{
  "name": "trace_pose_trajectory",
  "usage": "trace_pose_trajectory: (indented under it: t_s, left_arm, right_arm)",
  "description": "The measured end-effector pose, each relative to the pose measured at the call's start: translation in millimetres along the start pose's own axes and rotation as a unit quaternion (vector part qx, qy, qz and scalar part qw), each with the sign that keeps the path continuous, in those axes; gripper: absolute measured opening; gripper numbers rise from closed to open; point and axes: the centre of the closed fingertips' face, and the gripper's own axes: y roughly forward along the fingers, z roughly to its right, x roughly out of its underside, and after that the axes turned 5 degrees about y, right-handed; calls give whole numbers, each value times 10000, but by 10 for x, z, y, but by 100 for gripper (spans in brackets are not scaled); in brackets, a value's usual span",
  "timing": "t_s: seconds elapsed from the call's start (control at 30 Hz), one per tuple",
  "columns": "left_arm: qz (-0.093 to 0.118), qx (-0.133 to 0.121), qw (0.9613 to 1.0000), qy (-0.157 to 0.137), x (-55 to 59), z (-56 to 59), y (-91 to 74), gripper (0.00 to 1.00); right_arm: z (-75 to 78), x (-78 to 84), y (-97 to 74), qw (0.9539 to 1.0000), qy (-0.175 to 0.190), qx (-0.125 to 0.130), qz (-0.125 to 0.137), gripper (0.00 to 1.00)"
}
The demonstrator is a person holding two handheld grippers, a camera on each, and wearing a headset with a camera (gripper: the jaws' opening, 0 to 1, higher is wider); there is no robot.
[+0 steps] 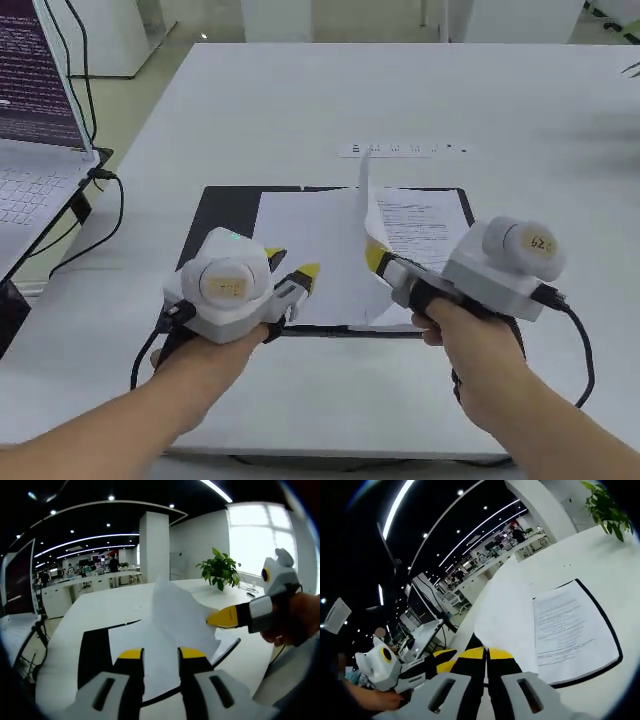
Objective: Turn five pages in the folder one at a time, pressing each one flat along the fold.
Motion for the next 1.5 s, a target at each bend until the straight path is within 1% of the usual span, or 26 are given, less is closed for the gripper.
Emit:
trace_pose_trajectory:
  t_s: [0.03, 0.07, 0.13, 0.2, 0.27, 0.33, 0.37, 0.5, 0.6, 0.73, 0.77, 0.83, 0.93, 1.0, 1.03, 1.07, 1.1, 1.17, 1.2, 1.37, 1.43, 1.5]
  left_arm:
    - [14, -25, 10000, -14, 1, -41, -28, 25]
    - [11, -88, 10000, 5, 10, -106, -68, 25]
    - [42, -139, 9999, -50, 11, -188, -128, 25]
    - [62, -217, 9997, -39, 8, -262, -197, 25]
    - [92, -253, 9996, -99, 10, -313, -239, 25]
    - [109, -318, 9994, -114, 19, -376, -288, 25]
    - [116, -355, 9992, -138, 30, -414, -312, 25]
    - [84, -448, 9988, -176, 85, -519, -378, 25]
    - [56, -489, 9986, -209, 119, -576, -411, 25]
    - [30, -515, 9984, -243, 152, -619, -439, 24]
    - [19, -514, 9983, -259, 162, -627, -439, 24]
    - [-14, -534, 9982, -267, 190, -648, -441, 24]
    - [-57, -539, 9981, -308, 234, -674, -434, 24]
    - [-95, -541, 9980, -318, 268, -687, -427, 24]
    - [-100, -537, 9980, -323, 280, -688, -427, 24]
    - [-118, -532, 9979, -343, 298, -690, -423, 24]
    - [-163, -536, 9978, -345, 330, -693, -418, 25]
    - [-205, -519, 9978, -349, 376, -690, -410, 24]
    - [-233, -520, 9978, -352, 399, -691, -406, 25]
    - [-384, -499, 9974, -348, 507, -685, -372, 24]
    - [-390, -500, 9973, -362, 519, -683, -359, 24]
    - [-420, -496, 9972, -378, 533, -678, -341, 24]
  right_arm:
    - [-32, 20, 33, 10000, -21, -14, -28, 0]
    - [-73, 56, 83, 9999, -54, -27, -81, 0]
    - [-127, 108, 158, 9998, -105, -30, -153, 0]
    - [-173, 167, 230, 9996, -130, -21, -234, 0]
    - [-197, 230, 289, 9993, -151, 22, -339, 0]
    - [-228, 308, 373, 9989, -104, 67, -453, 0]
    - [-239, 346, 433, 9986, -135, 100, -497, 0]
    - [-258, 490, 629, 9970, -212, 215, -707, 0]
    - [-277, 589, 749, 9958, -270, 261, -832, 0]
    - [-275, 730, 894, 9931, -427, 327, -1037, 0]
    - [-260, 784, 940, 9919, -506, 357, -1111, 0]
    - [-235, 860, 992, 9904, -531, 403, -1213, 0]
    - [-160, 1017, 1075, 9869, -634, 524, -1388, 0]
    - [-126, 1089, 1115, 9857, -657, 571, -1441, 0]
    - [-100, 1148, 1137, 9842, -705, 605, -1506, 0]
    - [-92, 1181, 1153, 9840, -705, 609, -1519, 0]
    - [-67, 1230, 1172, 9829, -717, 654, -1562, 0]
    - [-60, 1316, 1199, 9818, -719, 654, -1633, 0]
    - [-62, 1349, 1187, 9808, -766, 676, -1660, 0]
    - [-31, 1464, 1190, 9795, -707, 726, -1738, 0]
    - [2, 1477, 1197, 9796, -704, 745, -1729, 0]
    - [-4, 1476, 1183, 9807, -636, 723, -1701, 0]
